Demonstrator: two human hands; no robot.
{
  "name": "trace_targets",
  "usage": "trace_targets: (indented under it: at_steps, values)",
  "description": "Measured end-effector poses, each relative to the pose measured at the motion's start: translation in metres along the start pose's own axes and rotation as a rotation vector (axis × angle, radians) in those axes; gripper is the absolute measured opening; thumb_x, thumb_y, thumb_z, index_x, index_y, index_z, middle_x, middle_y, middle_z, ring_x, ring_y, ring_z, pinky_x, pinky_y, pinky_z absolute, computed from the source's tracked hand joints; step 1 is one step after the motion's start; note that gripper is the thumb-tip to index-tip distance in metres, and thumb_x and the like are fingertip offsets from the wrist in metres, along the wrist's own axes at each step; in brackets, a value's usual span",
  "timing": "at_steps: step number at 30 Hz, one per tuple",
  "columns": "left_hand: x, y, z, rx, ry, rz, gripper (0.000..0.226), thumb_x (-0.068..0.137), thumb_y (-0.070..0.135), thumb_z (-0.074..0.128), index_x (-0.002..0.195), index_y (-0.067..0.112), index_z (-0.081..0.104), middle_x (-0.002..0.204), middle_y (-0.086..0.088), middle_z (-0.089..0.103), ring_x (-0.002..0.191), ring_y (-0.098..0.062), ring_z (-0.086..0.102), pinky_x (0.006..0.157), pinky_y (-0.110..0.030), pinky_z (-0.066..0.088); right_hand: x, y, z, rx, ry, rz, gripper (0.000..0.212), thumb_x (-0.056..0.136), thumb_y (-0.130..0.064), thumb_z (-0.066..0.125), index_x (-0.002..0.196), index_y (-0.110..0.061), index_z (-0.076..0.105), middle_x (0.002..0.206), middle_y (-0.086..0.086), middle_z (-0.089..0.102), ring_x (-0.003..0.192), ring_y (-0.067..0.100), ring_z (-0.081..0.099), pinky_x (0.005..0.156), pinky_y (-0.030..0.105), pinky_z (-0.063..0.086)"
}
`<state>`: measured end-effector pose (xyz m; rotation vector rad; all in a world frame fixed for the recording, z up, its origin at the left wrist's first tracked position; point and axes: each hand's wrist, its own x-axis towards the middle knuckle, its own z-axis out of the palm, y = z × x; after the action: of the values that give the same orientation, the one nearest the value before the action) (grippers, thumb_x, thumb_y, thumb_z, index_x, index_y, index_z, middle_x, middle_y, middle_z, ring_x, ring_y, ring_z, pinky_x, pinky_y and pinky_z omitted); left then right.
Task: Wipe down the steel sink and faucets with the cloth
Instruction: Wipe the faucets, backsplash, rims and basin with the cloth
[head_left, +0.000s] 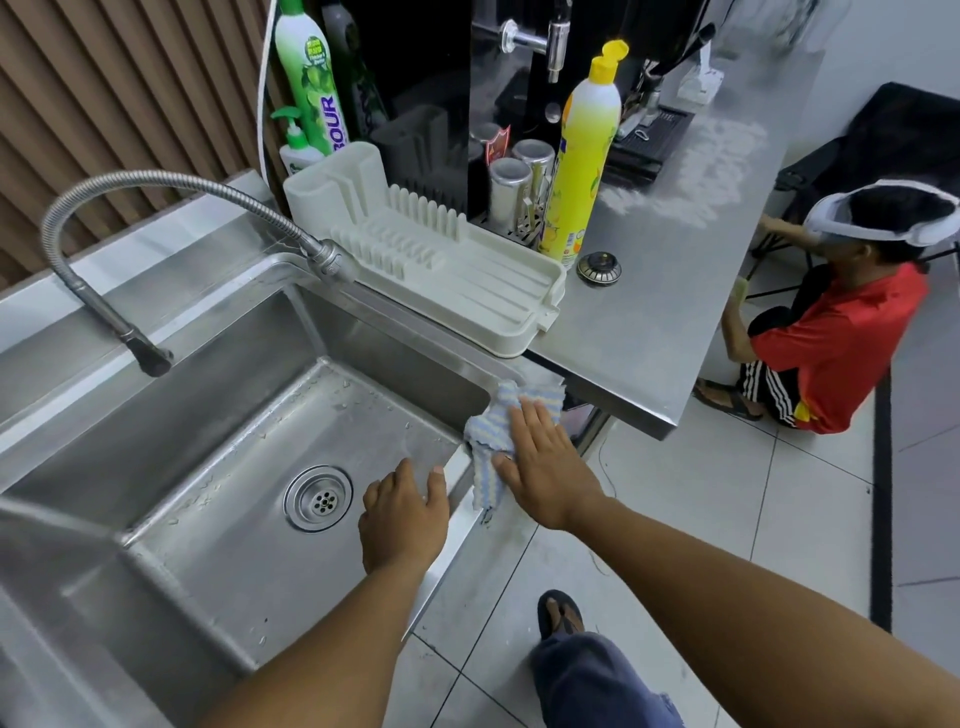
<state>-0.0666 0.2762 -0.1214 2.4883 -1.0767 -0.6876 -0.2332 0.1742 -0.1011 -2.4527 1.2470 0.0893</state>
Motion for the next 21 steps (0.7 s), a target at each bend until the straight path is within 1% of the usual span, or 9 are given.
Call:
trace_targets:
  at_steps: [3,6,9,11,14,17,19,21]
  values:
    - [0.000,0.001,-0.002,0.004,-0.004,0.004,0.058,0.100,0.053,0.030,0.147,0.020,0.039,0.148,-0.002,0.048,0.141,-0.026,0.030,0.105,-0.046,0.036,0.004,0.004,-0.001,-0.021,-0.039,-0.023,0.076,0.103,-0.056,0.016,0.159,-0.009,-0.006,0.166,0.011,-0.014,0.153,0.026,-0.016,0.121,0.036,-0.010]
    - [-0.002,0.006,-0.003,0.016,-0.028,-0.022,0.055,0.101,0.052,0.029,0.147,0.023,0.038,0.148,-0.001,0.048,0.140,-0.025,0.031,0.104,-0.044,0.036,0.018,0.016,-0.012,-0.037,-0.099,-0.125,0.090,0.090,-0.068,-0.005,0.159,-0.011,-0.002,0.167,0.008,-0.011,0.154,0.023,-0.015,0.122,0.039,-0.007]
    - [0.000,0.010,-0.002,0.024,-0.069,-0.050,0.054,0.102,0.052,0.026,0.149,0.029,0.038,0.149,-0.001,0.048,0.139,-0.024,0.033,0.106,-0.042,0.037,0.039,0.032,-0.026,-0.090,-0.153,-0.239,0.099,0.079,-0.069,-0.014,0.160,-0.014,0.001,0.168,0.006,-0.007,0.155,0.023,-0.010,0.123,0.038,-0.005]
    - [0.003,0.015,-0.003,0.030,-0.087,-0.070,0.050,0.102,0.049,0.026,0.147,0.030,0.041,0.148,0.000,0.049,0.137,-0.025,0.037,0.106,-0.040,0.037,0.054,0.039,-0.033,-0.130,-0.176,-0.316,0.102,0.075,-0.068,-0.017,0.160,-0.015,0.003,0.168,0.007,-0.004,0.155,0.023,-0.007,0.122,0.036,-0.005]
    - [0.010,0.029,0.001,0.012,-0.075,-0.109,0.044,0.102,0.044,0.029,0.138,0.031,0.050,0.141,-0.002,0.055,0.130,-0.026,0.044,0.101,-0.038,0.041,0.073,0.046,-0.044,-0.152,-0.204,-0.427,0.104,0.074,-0.067,-0.017,0.161,-0.014,0.005,0.168,0.007,-0.003,0.155,0.022,-0.004,0.122,0.034,-0.006]
    - [0.011,0.041,0.004,0.018,-0.067,-0.105,0.040,0.102,0.042,0.030,0.129,0.032,0.057,0.132,-0.002,0.060,0.122,-0.026,0.050,0.096,-0.038,0.045,0.081,0.043,-0.046,-0.155,-0.222,-0.490,0.105,0.074,-0.065,-0.019,0.160,-0.012,0.008,0.168,0.010,0.000,0.155,0.025,-0.001,0.123,0.036,-0.004]
    - [0.010,0.050,0.005,0.015,-0.041,-0.136,0.038,0.101,0.041,0.032,0.128,0.032,0.058,0.132,-0.002,0.061,0.122,-0.026,0.051,0.096,-0.037,0.046,0.092,0.045,-0.042,-0.168,-0.219,-0.533,0.108,0.077,-0.065,-0.023,0.159,-0.007,0.016,0.167,0.015,0.007,0.155,0.030,0.006,0.123,0.042,0.002]
    - [0.008,0.054,0.004,-0.018,-0.025,-0.186,0.040,0.101,0.041,0.036,0.135,0.031,0.054,0.137,-0.002,0.057,0.125,-0.026,0.050,0.099,-0.036,0.044,0.103,0.044,-0.039,-0.149,-0.198,-0.584,0.110,0.082,-0.066,-0.025,0.155,-0.002,0.027,0.163,0.021,0.018,0.152,0.036,0.017,0.122,0.049,0.010]
